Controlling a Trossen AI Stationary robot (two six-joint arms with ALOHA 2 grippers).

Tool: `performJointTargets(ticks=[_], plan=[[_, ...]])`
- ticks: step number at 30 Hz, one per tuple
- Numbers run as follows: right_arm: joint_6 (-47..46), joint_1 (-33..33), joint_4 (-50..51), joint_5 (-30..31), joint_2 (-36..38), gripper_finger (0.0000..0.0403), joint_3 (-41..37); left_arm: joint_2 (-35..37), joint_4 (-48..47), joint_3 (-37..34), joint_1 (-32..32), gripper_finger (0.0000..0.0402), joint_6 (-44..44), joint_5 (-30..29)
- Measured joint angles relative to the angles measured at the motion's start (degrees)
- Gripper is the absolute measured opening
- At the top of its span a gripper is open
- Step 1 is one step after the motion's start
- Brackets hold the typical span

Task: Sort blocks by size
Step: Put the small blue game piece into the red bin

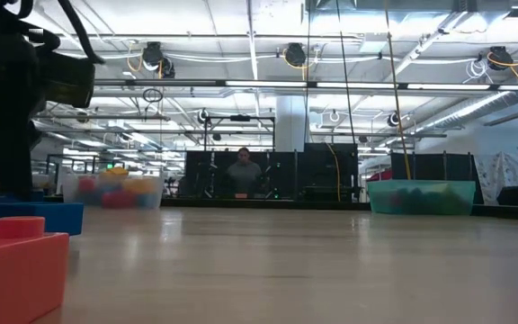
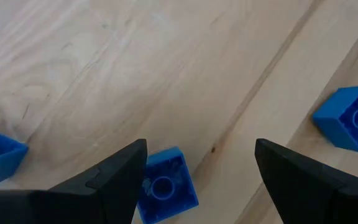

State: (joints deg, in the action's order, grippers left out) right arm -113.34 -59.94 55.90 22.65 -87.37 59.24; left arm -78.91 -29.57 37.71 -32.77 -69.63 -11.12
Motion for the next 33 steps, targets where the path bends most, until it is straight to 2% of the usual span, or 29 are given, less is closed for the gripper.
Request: performJointTargets(ticks=[6,10,13,22,28,31,33], plan=[[0.0,0.0,0.0,1.4,0.0,0.0208,0.0,0.1,-0.9,0.2,0.0,0.0297,1.4,0.6],[0.0,0.0,-0.1,3.9,0.0,0.0208,0.0,0.2,-9.2,2.3,0.0,0.0297,0.8,0.2],[0.0,0.0,-0.4,4.3,0.0,0.0208,0.0,0.2,-13.3,3.0,-0.3,0.0297,-3.1,-0.3],[1.7,0.0,-0.3,4.7,-0.6,0.0208,0.0,-2.9,-9.0,3.0,-2.9,0.0297,-6.7,-0.1],[1.7,0.0,-1.0,4.7,-2.2,0.0208,0.0,-7.1,-10.8,3.0,-2.8,0.0296,-8.0,1.5],[1.6,0.1,-1.8,4.6,-3.0,0.0208,0.0,-8.0,-10.3,3.2,-2.5,0.0280,-7.6,2.2],[1.7,0.4,-1.9,4.6,-3.5,0.0208,0.0,-8.3,-9.7,3.3,-2.5,0.0253,-6.6,2.4]])
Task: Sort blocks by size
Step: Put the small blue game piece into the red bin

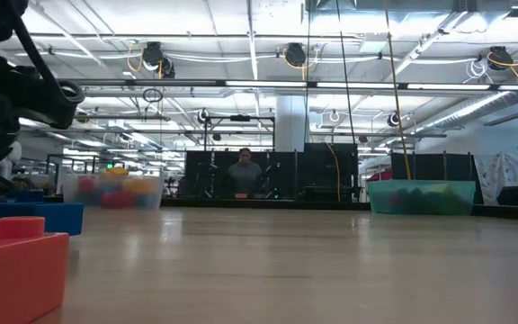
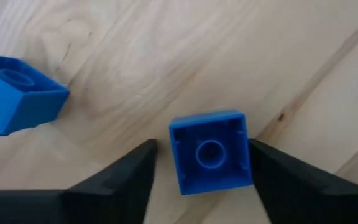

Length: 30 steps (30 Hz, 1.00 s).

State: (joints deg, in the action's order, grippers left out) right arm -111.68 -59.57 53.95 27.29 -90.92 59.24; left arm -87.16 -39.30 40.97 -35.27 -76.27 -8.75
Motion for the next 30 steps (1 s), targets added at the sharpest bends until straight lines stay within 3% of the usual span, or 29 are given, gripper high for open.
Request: performJointTargets(ticks=[6,17,25,28,30], plan=[[0.8,0.9,-0.5,0.2,-0.8,0.0208,0.0,0.0,1.4,0.0,0.0,0.0139,3.3,-0.6],[13.2,4.2,-4.7,-0.2,-0.8,0.0208,0.0,-0.2,3.6,3.9,3.1,0.0140,17.8,-3.3],[16.9,4.4,-5.5,-0.7,0.5,0.0208,2.1,-0.1,13.6,6.0,8.4,0.0140,32.0,-1.5],[20.9,4.3,-3.0,2.7,0.8,0.0208,6.1,-0.1,18.2,6.0,10.5,0.0140,35.8,0.2],[24.6,4.5,-1.0,8.2,0.9,0.0208,8.8,-0.1,21.0,6.0,11.8,0.0140,37.8,1.0]])
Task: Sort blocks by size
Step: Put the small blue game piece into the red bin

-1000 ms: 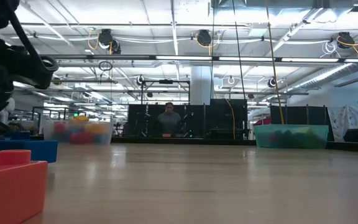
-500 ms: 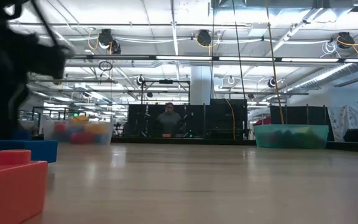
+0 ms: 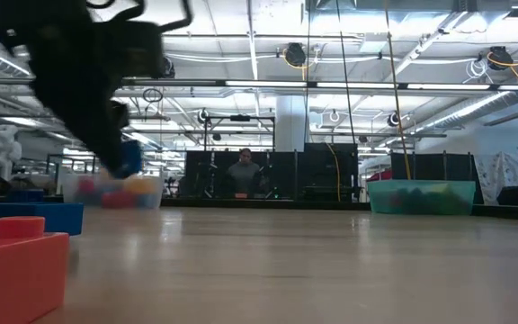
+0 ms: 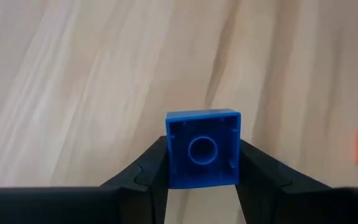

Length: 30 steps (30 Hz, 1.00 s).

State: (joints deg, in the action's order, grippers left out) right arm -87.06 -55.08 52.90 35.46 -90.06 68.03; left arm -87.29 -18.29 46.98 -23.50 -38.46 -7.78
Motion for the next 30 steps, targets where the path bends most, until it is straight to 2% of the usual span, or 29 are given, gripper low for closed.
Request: performJointTargets(ticks=[2,4,13,17,20,27,30], plan=[[8.6,0.7,-1.4,6.2,0.1,0.0208,1.6,0.0,3.0,0.0,1.1,0.0140,3.2,1.4],[21.5,2.3,-6.4,9.4,0.0,0.0208,1.5,0.0,6.6,0.0,2.0,0.0140,6.2,3.7],[88.6,13.3,-44.2,7.6,-6.9,0.0208,0.2,-0.4,20.8,0.0,4.8,0.0140,13.4,15.9],[109.6,16.8,-53.4,3.2,-10.2,0.0208,0.2,-1.6,23.8,0.0,5.2,0.0140,13.4,20.6],[114.8,20.1,-55.6,-2.7,-13.0,0.0208,0.4,-2.6,25.9,0.0,5.2,0.0140,13.6,22.5],[117.3,24.7,-56.3,-6.3,-17.9,0.0208,3.4,-5.2,30.8,0.0,5.2,0.0140,13.9,24.6],[119.2,25.6,-56.3,-11.5,-19.5,0.0208,4.7,-5.4,31.6,0.0,5.2,0.0140,14.4,24.7]])
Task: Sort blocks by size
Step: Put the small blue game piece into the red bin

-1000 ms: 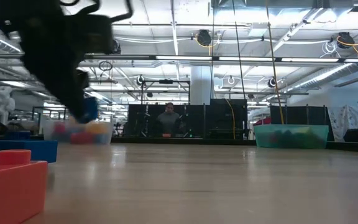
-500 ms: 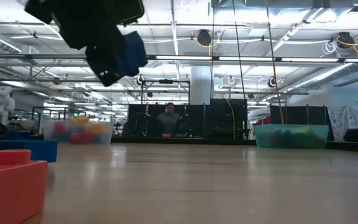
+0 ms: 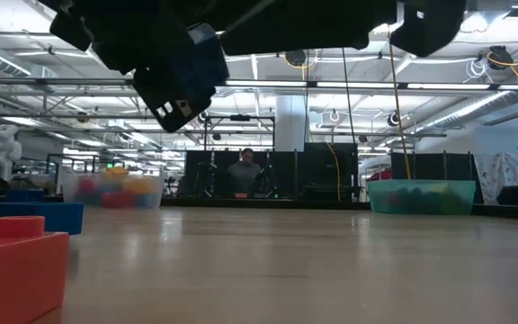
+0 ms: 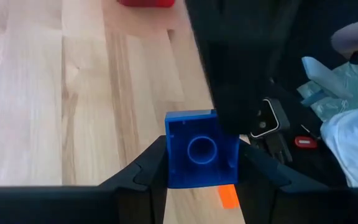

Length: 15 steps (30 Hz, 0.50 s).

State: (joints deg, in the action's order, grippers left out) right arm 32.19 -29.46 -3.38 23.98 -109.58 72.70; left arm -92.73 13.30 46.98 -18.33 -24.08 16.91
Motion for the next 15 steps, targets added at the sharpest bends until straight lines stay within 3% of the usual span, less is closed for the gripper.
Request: performJointTargets(ticks=[3,15], plan=[[0.5,0.8,0.0,-3.2,-1.6,0.0208,1.0,0.0,-0.2,0.0,0.1,0.0140,0.7,0.1],[2.2,2.1,-1.7,-2.9,-3.1,0.0190,2.1,0.0,2.4,0.0,0.1,0.0140,0.6,2.4]])
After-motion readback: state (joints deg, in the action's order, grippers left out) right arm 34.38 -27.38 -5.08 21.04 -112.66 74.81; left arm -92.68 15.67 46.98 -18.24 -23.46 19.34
